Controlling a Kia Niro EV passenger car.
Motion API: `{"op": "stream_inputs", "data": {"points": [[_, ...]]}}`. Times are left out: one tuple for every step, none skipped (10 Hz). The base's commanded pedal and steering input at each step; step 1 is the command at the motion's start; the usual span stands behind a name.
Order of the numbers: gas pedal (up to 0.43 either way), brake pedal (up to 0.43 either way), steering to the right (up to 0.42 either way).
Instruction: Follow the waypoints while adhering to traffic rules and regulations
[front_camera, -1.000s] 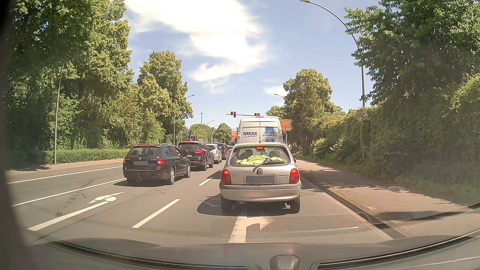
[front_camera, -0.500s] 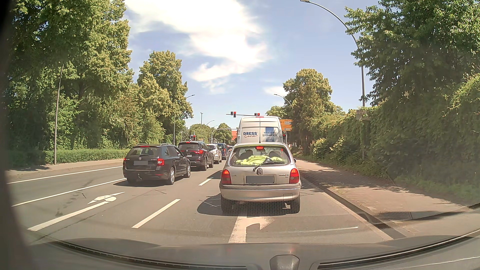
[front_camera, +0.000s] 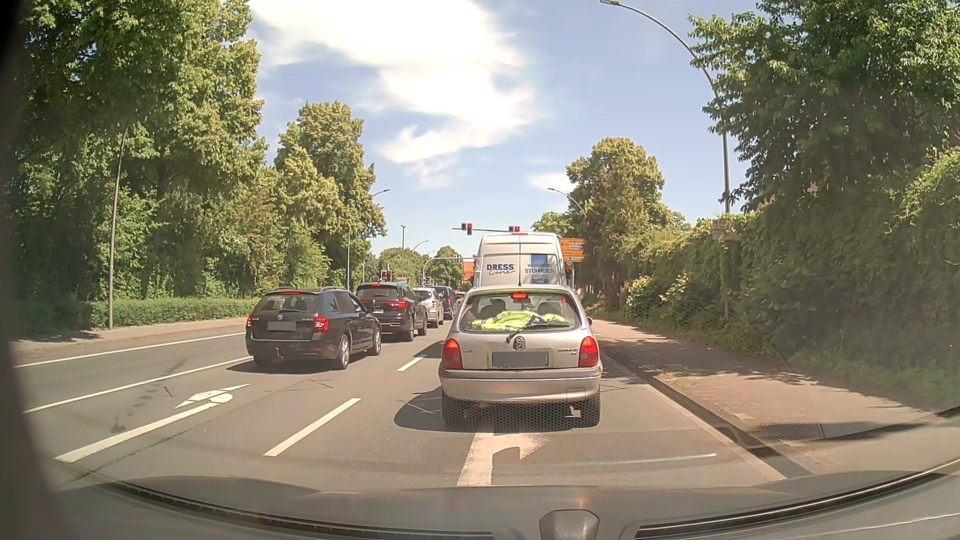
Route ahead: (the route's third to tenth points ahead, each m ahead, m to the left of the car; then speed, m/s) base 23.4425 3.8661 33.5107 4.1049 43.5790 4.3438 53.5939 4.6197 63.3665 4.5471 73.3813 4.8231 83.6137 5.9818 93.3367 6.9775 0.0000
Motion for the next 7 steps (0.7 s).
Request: {"op": "stream_inputs", "data": {"points": [[0.0,0.213,0.008],[0.0,0.213,0.008],[0.0,0.22,0.008],[0.0,0.213,0.008],[0.0,0.213,0.008],[0.0,0.22,0.008],[0.0,0.22,0.008]]}}
